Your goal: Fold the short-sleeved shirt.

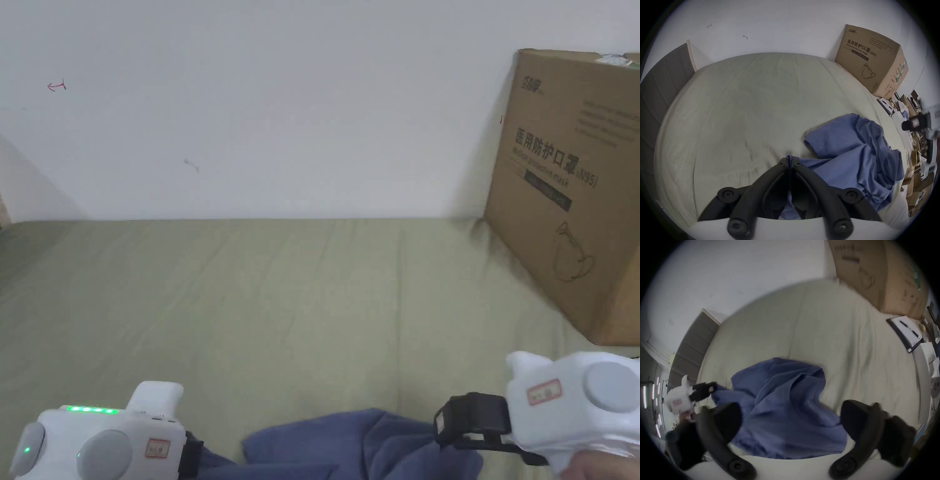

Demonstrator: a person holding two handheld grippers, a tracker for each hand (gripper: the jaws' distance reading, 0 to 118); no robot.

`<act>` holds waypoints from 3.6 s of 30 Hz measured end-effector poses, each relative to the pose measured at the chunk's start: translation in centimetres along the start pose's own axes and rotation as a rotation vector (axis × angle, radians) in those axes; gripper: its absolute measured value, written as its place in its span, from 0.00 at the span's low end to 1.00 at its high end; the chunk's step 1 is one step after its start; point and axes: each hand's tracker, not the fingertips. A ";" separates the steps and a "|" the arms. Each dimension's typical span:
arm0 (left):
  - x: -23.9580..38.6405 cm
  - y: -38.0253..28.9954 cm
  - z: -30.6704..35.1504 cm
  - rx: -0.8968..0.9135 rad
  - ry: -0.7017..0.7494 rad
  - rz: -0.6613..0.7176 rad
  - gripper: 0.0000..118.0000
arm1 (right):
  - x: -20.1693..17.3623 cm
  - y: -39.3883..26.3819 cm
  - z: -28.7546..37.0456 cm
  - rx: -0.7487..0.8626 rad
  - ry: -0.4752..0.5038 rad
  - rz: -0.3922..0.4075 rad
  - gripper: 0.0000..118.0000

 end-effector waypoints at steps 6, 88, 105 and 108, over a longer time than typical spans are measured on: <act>-1.8 -1.0 -1.2 -0.047 -0.040 0.065 0.00 | 1.4 3.6 -7.3 -0.121 -0.129 -0.163 0.85; -2.9 -15.6 20.1 0.314 0.046 0.201 0.00 | 12.3 -20.5 14.2 0.284 0.025 -0.105 0.00; -3.1 -14.5 18.0 0.280 0.090 0.314 0.97 | 10.2 -19.2 13.4 0.316 -0.131 -0.060 0.97; -0.6 -14.7 22.2 0.410 -0.005 0.312 0.97 | 7.0 -20.2 16.9 0.465 -0.192 0.026 0.97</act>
